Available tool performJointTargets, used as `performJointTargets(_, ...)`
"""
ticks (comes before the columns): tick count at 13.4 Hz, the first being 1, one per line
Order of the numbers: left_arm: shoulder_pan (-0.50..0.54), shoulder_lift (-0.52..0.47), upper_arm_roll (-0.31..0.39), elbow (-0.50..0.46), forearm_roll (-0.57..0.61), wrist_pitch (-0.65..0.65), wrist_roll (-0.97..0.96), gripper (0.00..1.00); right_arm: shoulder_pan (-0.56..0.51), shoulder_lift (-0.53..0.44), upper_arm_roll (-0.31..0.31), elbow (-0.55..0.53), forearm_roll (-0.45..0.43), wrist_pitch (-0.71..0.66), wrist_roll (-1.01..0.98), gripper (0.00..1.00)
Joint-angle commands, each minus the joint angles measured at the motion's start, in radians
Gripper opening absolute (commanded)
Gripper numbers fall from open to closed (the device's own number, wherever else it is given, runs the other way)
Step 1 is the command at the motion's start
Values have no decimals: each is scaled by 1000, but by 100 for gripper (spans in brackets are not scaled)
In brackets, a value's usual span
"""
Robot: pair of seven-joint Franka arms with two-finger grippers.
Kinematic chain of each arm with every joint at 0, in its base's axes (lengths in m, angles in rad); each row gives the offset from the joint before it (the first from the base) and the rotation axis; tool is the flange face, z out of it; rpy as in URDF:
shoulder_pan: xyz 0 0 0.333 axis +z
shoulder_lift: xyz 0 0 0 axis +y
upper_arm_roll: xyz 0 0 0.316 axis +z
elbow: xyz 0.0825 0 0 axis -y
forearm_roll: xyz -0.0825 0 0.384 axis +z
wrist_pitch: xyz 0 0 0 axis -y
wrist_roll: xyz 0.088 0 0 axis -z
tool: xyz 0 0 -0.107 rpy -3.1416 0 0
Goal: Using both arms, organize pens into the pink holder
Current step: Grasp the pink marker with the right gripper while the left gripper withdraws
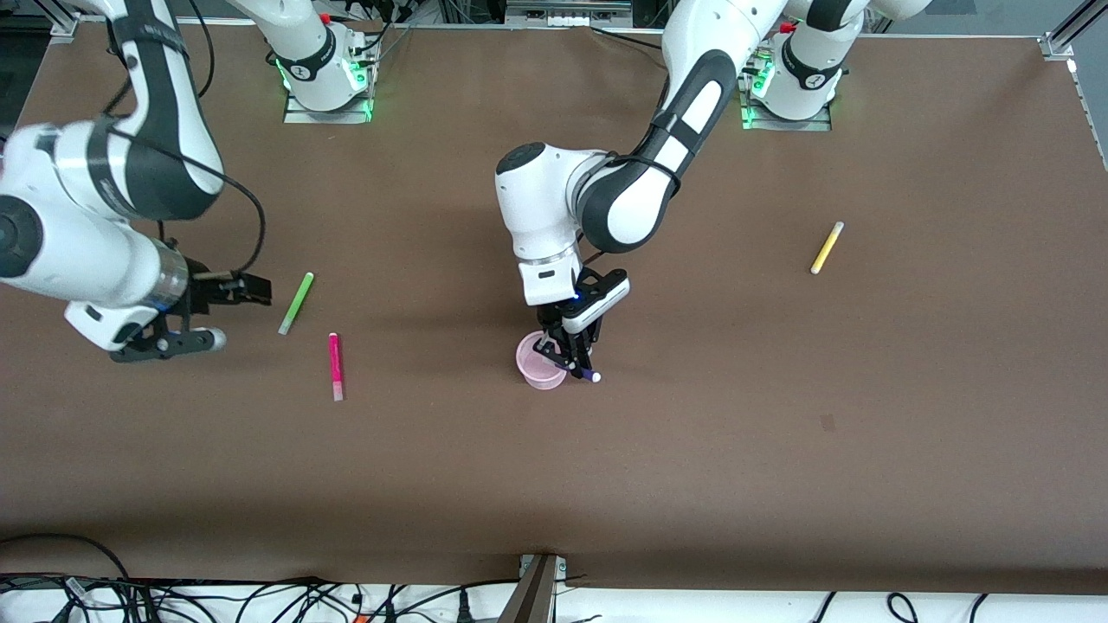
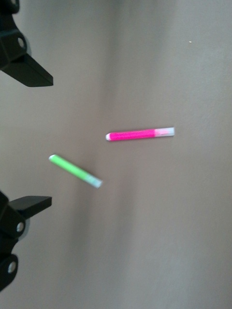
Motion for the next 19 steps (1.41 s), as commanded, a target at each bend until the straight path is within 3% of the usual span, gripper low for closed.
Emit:
performJointTargets(1, -59, 44, 70, 52, 27, -15, -19, 0, 0, 117, 0, 0, 49, 130, -17, 100)
performJointTargets(5, -78, 54, 92, 56, 27, -15, -19, 0, 9, 241, 3, -31, 93, 316, -17, 99)
performJointTargets(9, -81, 52, 92, 73, 26, -20, -18, 73, 41, 260, 3, -132, 111, 447, -17, 90)
performJointTargets(10, -80, 49, 93, 73, 26, -20, -10, 82, 41, 260, 3, -155, 111, 475, -20, 87)
performJointTargets(15, -57, -9, 90, 69, -9, -26, 75, 88, 41, 223, 3, -238, 111, 494, -40, 60)
performJointTargets(18, 9, -76, 85, 56, -176, -62, 306, 100, 41, 224, 3, -245, 111, 495, -40, 37)
performJointTargets(19, 41, -104, 84, 55, -262, -88, 432, 100, 41, 224, 3, -245, 111, 497, -40, 29)
